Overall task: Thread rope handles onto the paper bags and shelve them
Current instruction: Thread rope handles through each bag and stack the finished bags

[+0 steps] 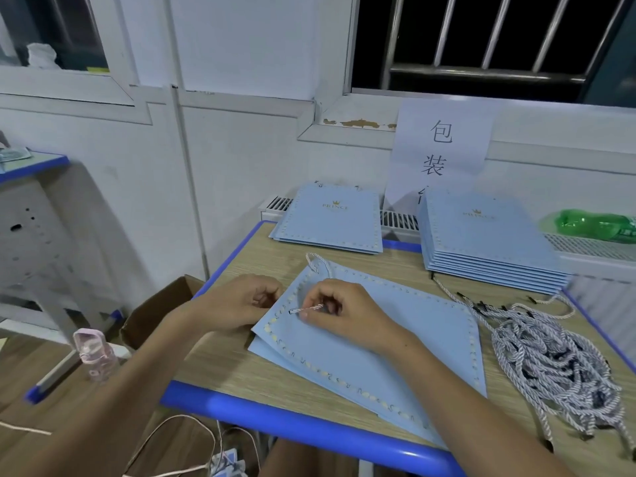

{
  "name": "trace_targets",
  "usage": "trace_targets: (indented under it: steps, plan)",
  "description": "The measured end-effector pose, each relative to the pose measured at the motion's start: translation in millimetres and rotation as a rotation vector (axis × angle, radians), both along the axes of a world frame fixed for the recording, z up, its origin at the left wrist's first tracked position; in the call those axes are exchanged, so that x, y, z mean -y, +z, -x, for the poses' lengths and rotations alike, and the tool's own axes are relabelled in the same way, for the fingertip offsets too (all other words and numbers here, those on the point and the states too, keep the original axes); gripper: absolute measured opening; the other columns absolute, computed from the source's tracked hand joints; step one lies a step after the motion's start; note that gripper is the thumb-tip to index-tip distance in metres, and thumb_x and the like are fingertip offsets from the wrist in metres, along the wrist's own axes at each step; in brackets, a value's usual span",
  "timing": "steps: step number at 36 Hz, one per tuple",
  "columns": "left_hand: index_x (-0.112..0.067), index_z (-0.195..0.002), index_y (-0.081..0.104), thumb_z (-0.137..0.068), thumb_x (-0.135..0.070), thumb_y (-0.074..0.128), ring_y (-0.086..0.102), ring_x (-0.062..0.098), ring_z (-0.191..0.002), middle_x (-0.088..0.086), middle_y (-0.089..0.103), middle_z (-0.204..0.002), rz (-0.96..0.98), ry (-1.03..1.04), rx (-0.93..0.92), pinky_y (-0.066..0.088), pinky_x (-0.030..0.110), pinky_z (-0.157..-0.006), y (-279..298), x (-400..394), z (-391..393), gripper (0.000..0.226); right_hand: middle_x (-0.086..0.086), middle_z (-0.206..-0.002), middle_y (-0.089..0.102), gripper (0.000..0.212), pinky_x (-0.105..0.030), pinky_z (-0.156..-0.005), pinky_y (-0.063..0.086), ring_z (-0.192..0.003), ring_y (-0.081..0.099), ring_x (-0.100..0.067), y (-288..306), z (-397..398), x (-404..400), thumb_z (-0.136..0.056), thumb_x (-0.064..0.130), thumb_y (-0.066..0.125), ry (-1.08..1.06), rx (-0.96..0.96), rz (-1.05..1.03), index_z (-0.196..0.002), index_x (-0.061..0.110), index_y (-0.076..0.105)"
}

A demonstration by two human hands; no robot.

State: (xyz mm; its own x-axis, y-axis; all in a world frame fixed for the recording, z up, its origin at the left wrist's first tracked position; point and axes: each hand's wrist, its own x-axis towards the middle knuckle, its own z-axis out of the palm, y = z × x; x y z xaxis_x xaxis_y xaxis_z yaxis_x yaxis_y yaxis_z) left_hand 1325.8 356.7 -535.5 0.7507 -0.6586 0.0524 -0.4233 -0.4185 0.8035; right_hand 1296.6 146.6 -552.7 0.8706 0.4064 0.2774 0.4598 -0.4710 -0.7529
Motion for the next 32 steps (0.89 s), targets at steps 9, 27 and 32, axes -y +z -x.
trace_targets:
  steps: [9,27,32]
  plan:
    - [-0.017,-0.076,0.066,-0.082,-0.005,0.068,0.048,0.002,-0.064,-0.013,0.057,-0.068,-0.083,0.142,0.286,0.040,0.019,-0.061,3.8,5.8,-5.2,0.014,0.014,-0.074,0.050,0.017,-0.020,-0.062,0.034,-0.062,0.039,-0.003,-0.1,-2.2,-2.3,-0.087,0.025,0.065,-0.021,0.045,0.015,-0.075,0.029,0.054]
    - [-0.004,-0.089,0.072,-0.085,-0.027,0.065,0.066,0.030,-0.087,0.009,0.072,-0.089,0.240,0.319,-0.264,0.048,0.042,-0.078,-12.3,18.2,23.4,0.024,0.017,-0.071,0.052,0.012,-0.016,-0.062,0.034,-0.060,0.042,-0.001,-3.2,-4.9,-0.3,-0.089,0.023,0.063,-0.066,0.020,-0.012,-0.078,0.021,0.059]
    - [-0.020,-0.101,0.066,-0.093,-0.014,0.058,0.052,-0.001,-0.083,-0.005,0.059,-0.096,0.111,0.310,0.034,0.039,0.015,-0.075,-22.6,20.3,21.7,0.013,-0.004,-0.081,0.066,0.017,-0.022,-0.067,0.039,-0.068,0.050,-0.007,3.2,-3.7,-1.8,-0.094,0.022,0.058,-0.099,-0.015,-0.207,-0.078,0.019,0.063]
